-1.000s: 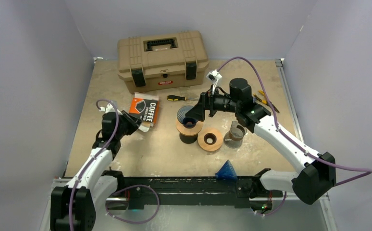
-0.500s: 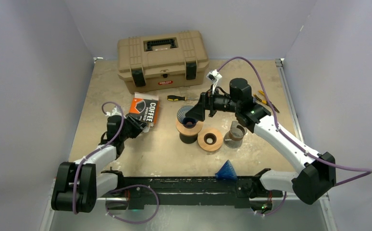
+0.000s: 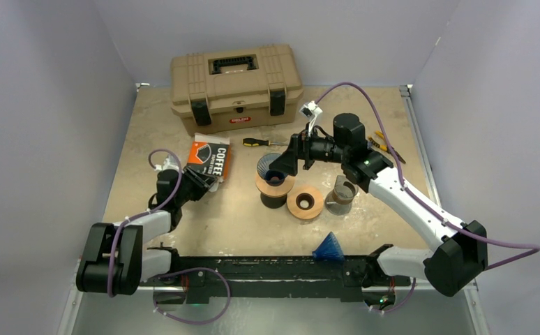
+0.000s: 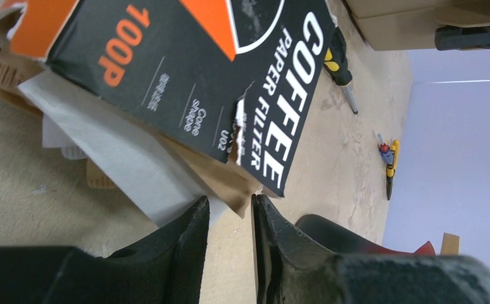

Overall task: Place the coffee filter in the dripper
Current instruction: Pick up the coffee filter from the coffee filter holder.

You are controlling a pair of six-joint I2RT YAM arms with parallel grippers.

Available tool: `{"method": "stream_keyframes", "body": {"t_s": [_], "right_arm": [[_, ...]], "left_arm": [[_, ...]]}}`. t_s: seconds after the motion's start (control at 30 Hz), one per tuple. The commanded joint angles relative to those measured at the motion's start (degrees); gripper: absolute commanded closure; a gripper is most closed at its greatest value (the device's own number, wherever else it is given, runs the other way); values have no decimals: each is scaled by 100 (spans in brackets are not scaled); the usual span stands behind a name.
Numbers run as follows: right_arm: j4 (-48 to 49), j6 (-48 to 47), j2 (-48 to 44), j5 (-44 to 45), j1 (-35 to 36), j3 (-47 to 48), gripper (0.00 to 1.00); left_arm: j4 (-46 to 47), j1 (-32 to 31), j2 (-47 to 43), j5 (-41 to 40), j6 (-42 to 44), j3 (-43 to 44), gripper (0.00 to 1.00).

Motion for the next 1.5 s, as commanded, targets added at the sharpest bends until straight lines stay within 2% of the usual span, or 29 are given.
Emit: {"method": "stream_keyframes", "body": {"t_s": [0.0, 0.6, 1.23, 1.47], "right_arm": [[108, -83, -32, -60, -26, 241, 8], [222, -33, 37, -33, -31, 235, 8], [86, -59, -36, -43, -26, 287, 8], [88, -60, -47, -60, -26, 253, 8]], "left_arm": [[512, 39, 54, 46, -149, -151, 69], [788, 39, 317, -319, -319, -135, 66], [949, 39, 81, -455, -433, -225, 99], [692, 39, -395, -407, -400, -322, 100]]}}
